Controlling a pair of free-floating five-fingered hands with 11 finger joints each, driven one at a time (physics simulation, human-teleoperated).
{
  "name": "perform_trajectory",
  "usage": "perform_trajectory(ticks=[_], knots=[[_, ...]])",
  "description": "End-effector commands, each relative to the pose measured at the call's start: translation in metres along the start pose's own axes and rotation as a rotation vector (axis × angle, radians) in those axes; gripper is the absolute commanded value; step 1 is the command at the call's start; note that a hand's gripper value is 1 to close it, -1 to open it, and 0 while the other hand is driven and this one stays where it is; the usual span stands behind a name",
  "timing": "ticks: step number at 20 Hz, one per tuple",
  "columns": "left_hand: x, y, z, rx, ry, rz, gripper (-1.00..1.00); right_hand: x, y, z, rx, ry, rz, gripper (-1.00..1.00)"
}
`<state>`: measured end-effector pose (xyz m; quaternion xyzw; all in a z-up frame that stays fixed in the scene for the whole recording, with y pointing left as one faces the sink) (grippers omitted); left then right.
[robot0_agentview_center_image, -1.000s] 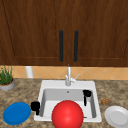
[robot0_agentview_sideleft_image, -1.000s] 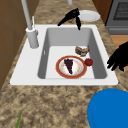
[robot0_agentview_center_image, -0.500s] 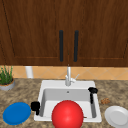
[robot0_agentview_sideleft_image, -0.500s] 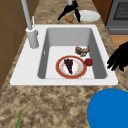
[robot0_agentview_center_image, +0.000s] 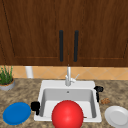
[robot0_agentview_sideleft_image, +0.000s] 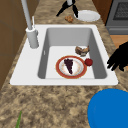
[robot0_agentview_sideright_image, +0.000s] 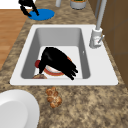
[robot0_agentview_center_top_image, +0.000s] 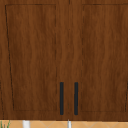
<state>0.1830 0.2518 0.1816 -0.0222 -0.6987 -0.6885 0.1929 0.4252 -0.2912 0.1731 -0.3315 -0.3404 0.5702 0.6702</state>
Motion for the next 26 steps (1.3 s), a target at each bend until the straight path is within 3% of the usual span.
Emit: perform_trajectory(ticks=[1,6,10,12,15,17,19,22,26], knots=[[0.0,0.0,0.0,0.0,0.0,0.0,0.0,-0.02,0.0,-0.008,0.067,0.03,0.074,-1.0],[0.0,0.0,0.0,0.0,0.0,0.0,0.0,-0.048,-0.006,-0.014,0.088,0.034,0.084,-1.0],[0.0,0.0,0.0,0.0,0.0,0.0,0.0,-0.073,-0.004,-0.021,0.065,0.01,0.05,-1.0],[0.0,0.0,0.0,0.0,0.0,0.0,0.0,-0.082,0.0,-0.025,0.062,0.013,0.056,-1.0],[0.0,0.0,0.0,0.0,0.0,0.0,0.0,-0.078,0.01,-0.034,0.029,0.049,0.072,-1.0],[0.0,0.0,0.0,0.0,0.0,0.0,0.0,-0.071,0.013,-0.044,0.019,0.121,0.064,-1.0],[0.0,0.0,0.0,0.0,0.0,0.0,0.0,-0.076,0.016,-0.046,0.007,0.189,0.023,-1.0],[0.0,0.0,0.0,0.0,0.0,0.0,0.0,-0.079,0.024,-0.055,0.026,0.261,0.009,-1.0],[0.0,0.0,0.0,0.0,0.0,0.0,0.0,-0.09,0.045,-0.065,-0.014,0.283,0.02,-1.0]])
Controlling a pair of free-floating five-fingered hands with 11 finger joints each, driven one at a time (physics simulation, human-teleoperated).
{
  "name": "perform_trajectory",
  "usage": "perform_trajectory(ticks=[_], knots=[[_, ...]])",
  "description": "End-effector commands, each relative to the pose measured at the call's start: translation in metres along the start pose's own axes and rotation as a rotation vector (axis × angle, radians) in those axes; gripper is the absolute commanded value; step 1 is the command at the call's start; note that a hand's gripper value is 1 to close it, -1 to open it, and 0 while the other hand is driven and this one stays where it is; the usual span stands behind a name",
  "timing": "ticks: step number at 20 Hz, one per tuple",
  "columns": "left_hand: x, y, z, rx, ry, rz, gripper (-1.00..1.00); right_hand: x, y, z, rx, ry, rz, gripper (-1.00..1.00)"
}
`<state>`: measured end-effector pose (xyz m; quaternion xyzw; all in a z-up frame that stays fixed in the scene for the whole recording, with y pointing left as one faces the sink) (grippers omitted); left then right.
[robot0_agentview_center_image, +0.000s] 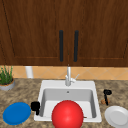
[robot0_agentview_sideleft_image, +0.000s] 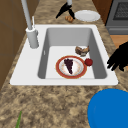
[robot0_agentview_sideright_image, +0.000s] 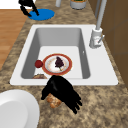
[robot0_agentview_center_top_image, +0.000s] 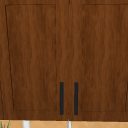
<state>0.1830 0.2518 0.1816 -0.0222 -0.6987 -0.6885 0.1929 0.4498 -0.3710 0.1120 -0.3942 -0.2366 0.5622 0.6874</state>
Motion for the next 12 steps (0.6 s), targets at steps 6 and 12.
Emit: perform_trajectory(ticks=[6,12], knots=[[0.0,0.0,0.0,0.0,0.0,0.0,0.0,-0.003,0.008,-0.012,0.069,0.053,-0.074,-1.0],[0.0,0.0,0.0,0.0,0.0,0.0,0.0,0.003,-0.007,0.006,0.112,0.02,-0.072,-1.0]])
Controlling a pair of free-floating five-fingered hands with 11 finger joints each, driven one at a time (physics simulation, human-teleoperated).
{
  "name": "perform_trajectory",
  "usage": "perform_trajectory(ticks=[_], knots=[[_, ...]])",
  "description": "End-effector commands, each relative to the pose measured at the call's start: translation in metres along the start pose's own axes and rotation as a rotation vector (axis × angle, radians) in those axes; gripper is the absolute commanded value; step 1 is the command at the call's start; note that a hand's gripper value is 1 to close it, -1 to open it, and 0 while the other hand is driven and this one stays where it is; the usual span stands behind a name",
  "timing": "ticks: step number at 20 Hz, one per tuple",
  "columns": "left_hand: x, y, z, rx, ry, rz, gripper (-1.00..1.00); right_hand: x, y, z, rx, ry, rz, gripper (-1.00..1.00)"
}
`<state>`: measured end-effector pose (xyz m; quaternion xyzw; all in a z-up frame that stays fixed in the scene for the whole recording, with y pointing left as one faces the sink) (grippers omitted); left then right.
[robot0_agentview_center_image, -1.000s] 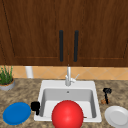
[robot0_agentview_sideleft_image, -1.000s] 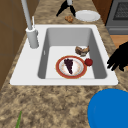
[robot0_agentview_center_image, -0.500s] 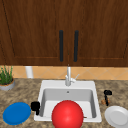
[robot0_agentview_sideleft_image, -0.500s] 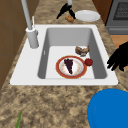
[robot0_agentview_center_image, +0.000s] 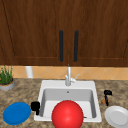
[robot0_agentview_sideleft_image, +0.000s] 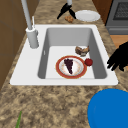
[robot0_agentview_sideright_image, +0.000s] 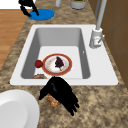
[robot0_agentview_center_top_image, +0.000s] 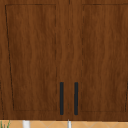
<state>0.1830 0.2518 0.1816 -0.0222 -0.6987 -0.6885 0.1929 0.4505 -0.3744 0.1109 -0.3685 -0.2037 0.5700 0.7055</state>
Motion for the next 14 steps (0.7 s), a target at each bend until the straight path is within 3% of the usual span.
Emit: perform_trajectory(ticks=[1,10,14], knots=[[0.0,0.0,0.0,0.0,0.0,0.0,0.0,0.006,-0.007,0.022,0.024,-0.013,-0.078,-1.0],[0.0,0.0,0.0,0.0,0.0,0.0,0.0,0.001,0.007,0.076,0.008,-0.02,-0.1,-1.0],[0.0,0.0,0.0,0.0,0.0,0.0,0.0,0.006,0.01,0.08,-0.023,-0.008,-0.094,-1.0]])
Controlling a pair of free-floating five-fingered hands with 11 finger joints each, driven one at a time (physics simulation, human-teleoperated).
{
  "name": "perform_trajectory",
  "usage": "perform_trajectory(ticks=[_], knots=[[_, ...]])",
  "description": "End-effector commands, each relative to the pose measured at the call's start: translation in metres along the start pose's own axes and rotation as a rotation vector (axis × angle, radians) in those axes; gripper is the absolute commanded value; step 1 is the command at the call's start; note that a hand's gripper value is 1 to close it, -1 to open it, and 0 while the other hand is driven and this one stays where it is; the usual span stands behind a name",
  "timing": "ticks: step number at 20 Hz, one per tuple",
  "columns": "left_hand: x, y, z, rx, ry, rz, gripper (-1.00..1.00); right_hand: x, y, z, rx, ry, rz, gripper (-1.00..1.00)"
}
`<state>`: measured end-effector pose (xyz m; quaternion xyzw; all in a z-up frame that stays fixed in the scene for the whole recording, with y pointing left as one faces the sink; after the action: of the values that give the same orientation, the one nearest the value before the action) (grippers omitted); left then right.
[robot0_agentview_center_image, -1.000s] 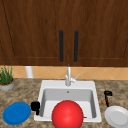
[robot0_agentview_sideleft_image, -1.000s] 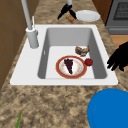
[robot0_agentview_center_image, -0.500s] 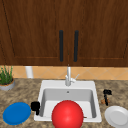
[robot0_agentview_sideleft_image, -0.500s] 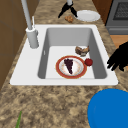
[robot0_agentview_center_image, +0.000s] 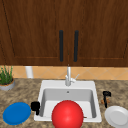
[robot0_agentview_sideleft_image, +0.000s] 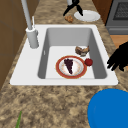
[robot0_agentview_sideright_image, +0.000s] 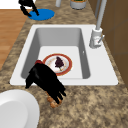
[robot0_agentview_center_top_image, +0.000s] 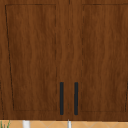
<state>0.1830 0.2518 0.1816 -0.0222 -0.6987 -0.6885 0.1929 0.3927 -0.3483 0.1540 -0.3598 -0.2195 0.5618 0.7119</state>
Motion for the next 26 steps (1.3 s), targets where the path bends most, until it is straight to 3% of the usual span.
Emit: perform_trajectory(ticks=[1,2,9,16,21,22,23,26], knots=[[0.0,0.0,0.0,0.0,0.0,0.0,0.0,0.004,0.003,-0.006,-0.03,0.002,-0.043,-1.0],[0.0,0.0,0.0,0.0,0.0,0.0,0.0,0.007,0.0,-0.015,-0.006,-0.005,-0.007,-1.0],[0.0,0.0,0.0,0.0,0.0,0.0,0.0,0.011,0.009,-0.042,-0.008,0.0,0.01,-1.0],[0.0,0.0,0.0,0.0,0.0,0.0,0.0,0.001,0.051,-0.06,-0.145,0.004,-0.033,-1.0],[0.0,0.0,0.0,0.0,0.0,0.0,0.0,0.008,0.051,-0.067,-0.152,0.02,-0.043,-1.0],[0.0,0.0,0.0,0.0,0.0,0.0,0.0,0.012,0.05,-0.066,-0.153,0.031,-0.037,1.0],[0.0,0.0,0.0,0.0,0.0,0.0,0.0,0.015,0.048,-0.066,-0.151,0.043,-0.012,1.0],[0.0,0.0,0.0,0.0,0.0,0.0,0.0,0.014,0.039,-0.051,-0.192,0.067,-0.026,1.0]])
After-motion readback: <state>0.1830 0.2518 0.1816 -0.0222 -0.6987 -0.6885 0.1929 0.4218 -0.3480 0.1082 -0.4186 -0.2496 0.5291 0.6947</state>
